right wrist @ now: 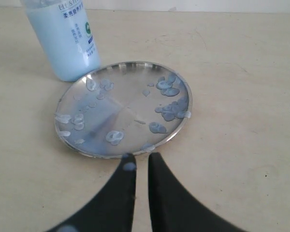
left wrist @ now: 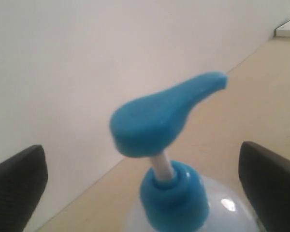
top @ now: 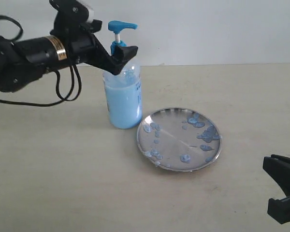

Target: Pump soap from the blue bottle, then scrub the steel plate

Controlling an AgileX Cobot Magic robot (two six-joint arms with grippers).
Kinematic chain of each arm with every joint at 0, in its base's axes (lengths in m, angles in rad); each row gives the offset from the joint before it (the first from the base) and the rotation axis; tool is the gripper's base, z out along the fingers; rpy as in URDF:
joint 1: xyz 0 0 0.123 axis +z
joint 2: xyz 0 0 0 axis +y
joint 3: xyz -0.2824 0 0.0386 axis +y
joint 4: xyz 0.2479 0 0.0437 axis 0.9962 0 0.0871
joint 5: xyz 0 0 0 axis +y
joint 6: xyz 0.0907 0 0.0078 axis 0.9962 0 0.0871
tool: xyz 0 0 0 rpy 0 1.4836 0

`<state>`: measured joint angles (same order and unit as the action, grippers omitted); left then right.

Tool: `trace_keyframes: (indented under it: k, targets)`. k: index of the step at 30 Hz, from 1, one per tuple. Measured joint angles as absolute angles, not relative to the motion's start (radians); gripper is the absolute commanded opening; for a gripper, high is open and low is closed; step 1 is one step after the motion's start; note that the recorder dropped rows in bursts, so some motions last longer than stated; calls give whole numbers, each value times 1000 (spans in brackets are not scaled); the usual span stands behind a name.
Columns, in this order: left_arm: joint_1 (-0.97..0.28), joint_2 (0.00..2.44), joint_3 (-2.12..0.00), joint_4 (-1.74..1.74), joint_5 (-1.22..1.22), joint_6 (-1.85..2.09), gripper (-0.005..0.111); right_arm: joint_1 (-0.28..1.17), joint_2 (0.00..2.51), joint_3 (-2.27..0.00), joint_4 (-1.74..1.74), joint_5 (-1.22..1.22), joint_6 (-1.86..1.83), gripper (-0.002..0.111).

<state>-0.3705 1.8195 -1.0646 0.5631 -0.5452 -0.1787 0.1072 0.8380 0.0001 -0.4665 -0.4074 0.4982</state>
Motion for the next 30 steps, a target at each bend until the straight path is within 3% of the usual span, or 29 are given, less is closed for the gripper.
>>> trace_keyframes:
  k: [4, 6, 9, 13, 18, 23, 27, 30]
  targets:
    - [-370, 1695, -1065, 568, -329, -181, 107, 107, 838, 0, -467, -376, 498, 0]
    - [-370, 1637, -1065, 568, -228, -216, 99, 107, 838, 0, -467, -339, 498, 0]
    - [-370, 1569, -1065, 566, -153, -300, 69, 107, 838, 0, -460, -329, 498, 0]
    - [-370, 1505, -1065, 566, -79, -382, 5, 107, 838, 0, -459, -507, 478, 0]
    - [-370, 1427, -1065, 568, -42, -390, 4, 107, 824, 0, -429, -792, 424, 0]
    - [-324, 1290, -1003, 551, -100, -390, 4, 107, 665, 0, -411, -791, 478, 0]
    - [-142, 1088, -823, 519, -174, -391, 4, 107, 322, 0, -409, -620, 564, 0]
    - [-30, 898, -653, 469, -192, -391, 4, 107, 40, 0, -512, -266, 743, 0]
